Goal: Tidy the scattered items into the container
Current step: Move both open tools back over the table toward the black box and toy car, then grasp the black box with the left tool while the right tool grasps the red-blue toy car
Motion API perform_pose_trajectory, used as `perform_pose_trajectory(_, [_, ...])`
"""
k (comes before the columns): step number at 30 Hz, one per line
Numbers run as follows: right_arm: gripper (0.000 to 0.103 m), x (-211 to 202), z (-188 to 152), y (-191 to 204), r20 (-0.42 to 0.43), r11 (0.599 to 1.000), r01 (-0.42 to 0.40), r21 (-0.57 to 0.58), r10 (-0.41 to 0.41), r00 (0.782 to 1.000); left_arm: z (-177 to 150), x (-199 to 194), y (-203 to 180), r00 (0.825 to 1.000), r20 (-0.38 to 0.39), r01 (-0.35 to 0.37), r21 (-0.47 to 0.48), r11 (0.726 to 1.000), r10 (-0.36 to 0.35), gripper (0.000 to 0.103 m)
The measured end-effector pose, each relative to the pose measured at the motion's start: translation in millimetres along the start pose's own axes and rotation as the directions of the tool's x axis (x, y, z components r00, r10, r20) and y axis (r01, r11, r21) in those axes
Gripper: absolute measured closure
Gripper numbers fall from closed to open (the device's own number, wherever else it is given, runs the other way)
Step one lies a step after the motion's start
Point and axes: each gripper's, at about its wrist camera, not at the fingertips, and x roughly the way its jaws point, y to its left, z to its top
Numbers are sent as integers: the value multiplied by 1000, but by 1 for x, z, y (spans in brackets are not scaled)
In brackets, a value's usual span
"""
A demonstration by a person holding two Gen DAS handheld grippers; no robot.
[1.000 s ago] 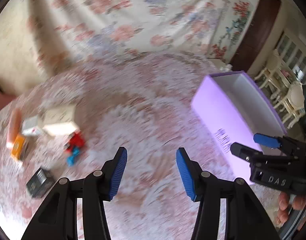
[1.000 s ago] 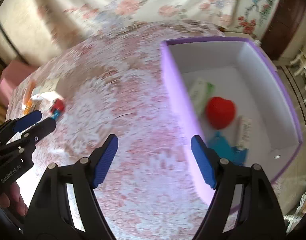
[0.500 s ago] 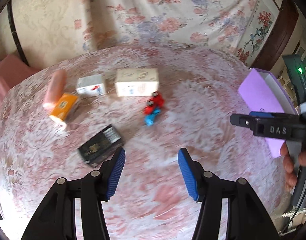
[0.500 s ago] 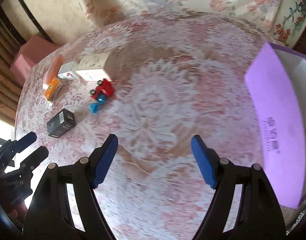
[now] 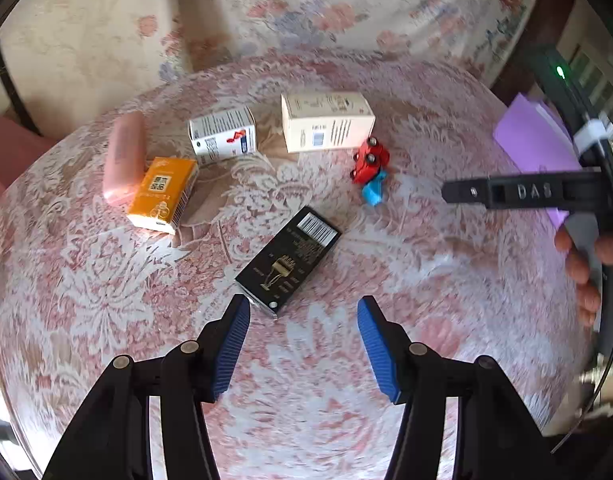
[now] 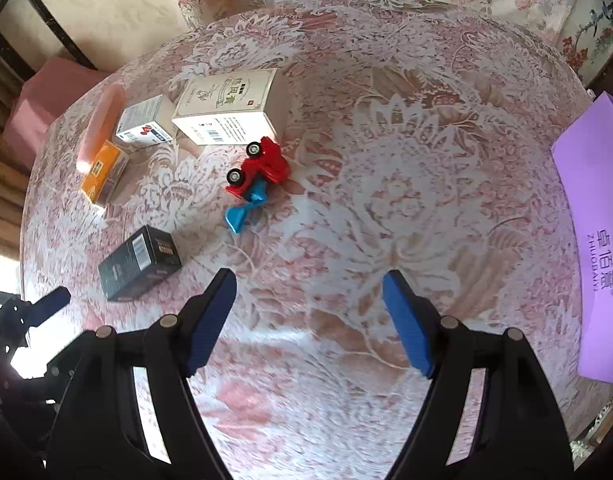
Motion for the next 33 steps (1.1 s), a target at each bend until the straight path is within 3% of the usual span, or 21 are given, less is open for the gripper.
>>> perform_pose_trajectory(9, [25,22,11,21,-10,997,46,55,-45,999,4,24,24,995,-55,93,86,992,-89,46])
perform_pose_trajectory(20, [25,44,29,30,-26,992,95,85,-93,995,16,55,29,984,-116,157,172,973,-138,46])
perform_pose_trajectory(33, [25,67,52,36,-45,984,110,138,-105,993,23,70,27,977,-141,182,148,972,-161,46])
